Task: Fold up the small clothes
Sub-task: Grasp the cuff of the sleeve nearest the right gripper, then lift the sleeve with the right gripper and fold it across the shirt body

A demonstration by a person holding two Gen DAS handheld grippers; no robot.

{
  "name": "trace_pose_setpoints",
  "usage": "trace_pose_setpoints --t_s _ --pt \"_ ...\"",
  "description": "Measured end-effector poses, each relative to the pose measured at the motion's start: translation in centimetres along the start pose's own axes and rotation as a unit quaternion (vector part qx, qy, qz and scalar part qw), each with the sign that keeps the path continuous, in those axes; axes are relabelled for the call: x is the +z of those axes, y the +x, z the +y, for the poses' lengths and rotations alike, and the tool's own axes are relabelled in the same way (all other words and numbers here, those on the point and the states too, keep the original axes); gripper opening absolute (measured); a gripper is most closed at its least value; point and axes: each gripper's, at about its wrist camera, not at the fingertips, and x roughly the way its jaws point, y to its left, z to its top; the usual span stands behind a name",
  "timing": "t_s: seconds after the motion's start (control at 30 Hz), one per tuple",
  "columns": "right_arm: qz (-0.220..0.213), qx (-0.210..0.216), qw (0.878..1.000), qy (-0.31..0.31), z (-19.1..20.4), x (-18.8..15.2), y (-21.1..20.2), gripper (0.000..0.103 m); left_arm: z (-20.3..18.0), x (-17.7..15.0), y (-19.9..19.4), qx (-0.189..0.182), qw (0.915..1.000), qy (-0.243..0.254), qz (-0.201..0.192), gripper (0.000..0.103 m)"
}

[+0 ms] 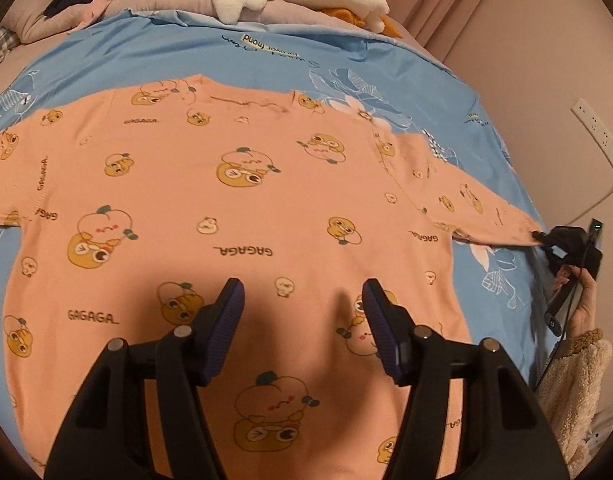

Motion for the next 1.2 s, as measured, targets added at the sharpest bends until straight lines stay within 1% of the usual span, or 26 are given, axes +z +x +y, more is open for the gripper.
trace_pose_setpoints --t_s 0.03,0.13,0.2,0.27,0.37,0.4,0.5,0.6,0.7,0.83,0.9,1.03,1.13,1.2 --pt "-0.022 0.002 1.000 -0.004 0.2 0.5 -1.2 0.006 0.2 0.1 -0.2 0.002 1.0000 -0.001 -0.002 0.060" --pt "-0.056 -0.006 0.998 -0.023 0.7 1.1 -2.8 0.006 0.8 0.2 -0.9 0.008 0.9999 -0.006 -0.009 0.060" --pt "-0.063 0.005 0.998 -0.030 1.2 1.3 -2.8 0.006 1.2 0.4 -1.3 0.009 0.9998 -0.013 -0.013 0.060" --pt "-0.069 0.006 0.997 -0.043 2.0 1.2 -3.1 0.006 1.7 0.5 -1.8 0.010 0.9996 -0.021 -0.018 0.060" --pt "-0.090 0.013 0.992 -0.087 4.2 0.8 -4.3 0.006 2.2 0.8 -2.7 0.015 0.9991 -0.030 -0.026 0.060" --pt "-0.093 0.018 0.991 -0.095 4.9 0.7 -4.5 0.006 2.5 0.8 -3.0 0.017 0.9989 -0.033 -0.029 0.060" --pt "-0.097 0.059 0.986 -0.124 7.3 0.0 -5.8 0.006 2.9 1.2 -3.7 0.024 0.9981 -0.041 -0.040 0.062" --pt "-0.100 0.084 0.977 -0.167 10.0 -0.9 -7.3 0.006 3.4 1.2 -4.6 0.033 0.9970 -0.048 -0.051 0.062" --pt "-0.095 0.113 0.966 -0.211 12.6 -2.5 -8.4 0.006 4.1 1.3 -5.1 0.035 0.9963 -0.057 -0.054 0.062" --pt "-0.065 0.161 0.950 -0.261 15.7 -4.9 -8.8 0.006 4.8 1.1 -5.8 0.050 0.9949 -0.063 -0.061 0.062" --pt "-0.050 0.174 0.942 -0.284 17.0 -6.4 -8.9 0.006 5.2 1.1 -6.1 0.052 0.9941 -0.070 -0.064 0.062" --pt "-0.021 0.202 0.919 -0.338 19.9 -9.6 -9.1 0.006 6.1 0.7 -7.0 0.058 0.9924 -0.082 -0.071 0.062" --pt "0.008 0.227 0.904 -0.362 21.9 -12.1 -8.7 0.006 6.7 0.5 -7.7 0.070 0.9909 -0.087 -0.076 0.062" --pt "0.026 0.235 0.896 -0.376 22.6 -13.7 -8.6 0.006 7.0 0.4 -7.9 0.074 0.9904 -0.090 -0.075 0.062"
